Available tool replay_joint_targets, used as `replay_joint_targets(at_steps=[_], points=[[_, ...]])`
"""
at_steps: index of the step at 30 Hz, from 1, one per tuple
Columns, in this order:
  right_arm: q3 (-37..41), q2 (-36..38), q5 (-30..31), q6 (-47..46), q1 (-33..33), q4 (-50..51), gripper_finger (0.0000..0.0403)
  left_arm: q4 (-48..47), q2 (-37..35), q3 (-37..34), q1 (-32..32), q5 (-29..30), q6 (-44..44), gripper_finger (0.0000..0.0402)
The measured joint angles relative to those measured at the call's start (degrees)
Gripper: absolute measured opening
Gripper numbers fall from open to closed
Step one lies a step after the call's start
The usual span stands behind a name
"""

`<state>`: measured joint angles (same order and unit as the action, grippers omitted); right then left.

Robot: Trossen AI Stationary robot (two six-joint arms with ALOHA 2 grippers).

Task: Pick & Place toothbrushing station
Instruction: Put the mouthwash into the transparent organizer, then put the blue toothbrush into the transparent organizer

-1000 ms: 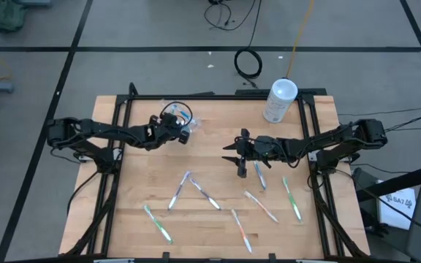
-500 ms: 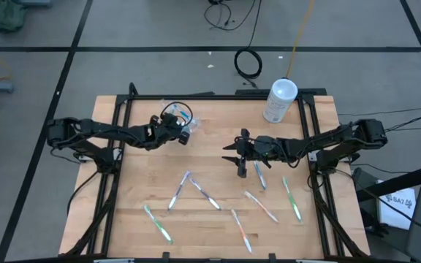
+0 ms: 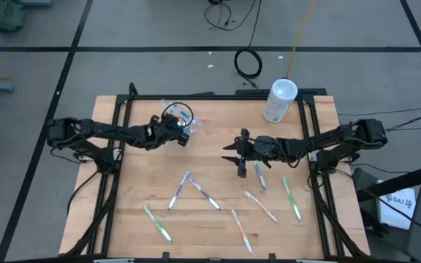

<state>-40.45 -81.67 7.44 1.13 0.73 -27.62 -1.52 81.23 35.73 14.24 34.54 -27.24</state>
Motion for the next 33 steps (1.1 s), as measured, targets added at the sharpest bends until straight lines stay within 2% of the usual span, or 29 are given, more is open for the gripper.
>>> replay_joint_targets(at_steps=[8,21,27,33], points=[[0.0,0.0,0.0,0.2,0.0,0.0,0.0157,-0.1,-0.8,0.0,-0.1,-0.2,2.3,0.0214],[0.0,0.0,0.0,0.2,0.0,0.0,0.0157,-0.1,-10.0,0.0,-3.6,-0.2,2.8,0.0214],[0.0,0.0,0.0,0.2,0.0,0.1,0.0157,-0.1,-13.7,0.0,-6.1,-3.2,3.1,0.0214],[0.0,0.0,0.0,0.0,0.0,1.2,0.0157,-0.2,-16.4,0.0,-8.3,-3.7,3.1,0.0214]])
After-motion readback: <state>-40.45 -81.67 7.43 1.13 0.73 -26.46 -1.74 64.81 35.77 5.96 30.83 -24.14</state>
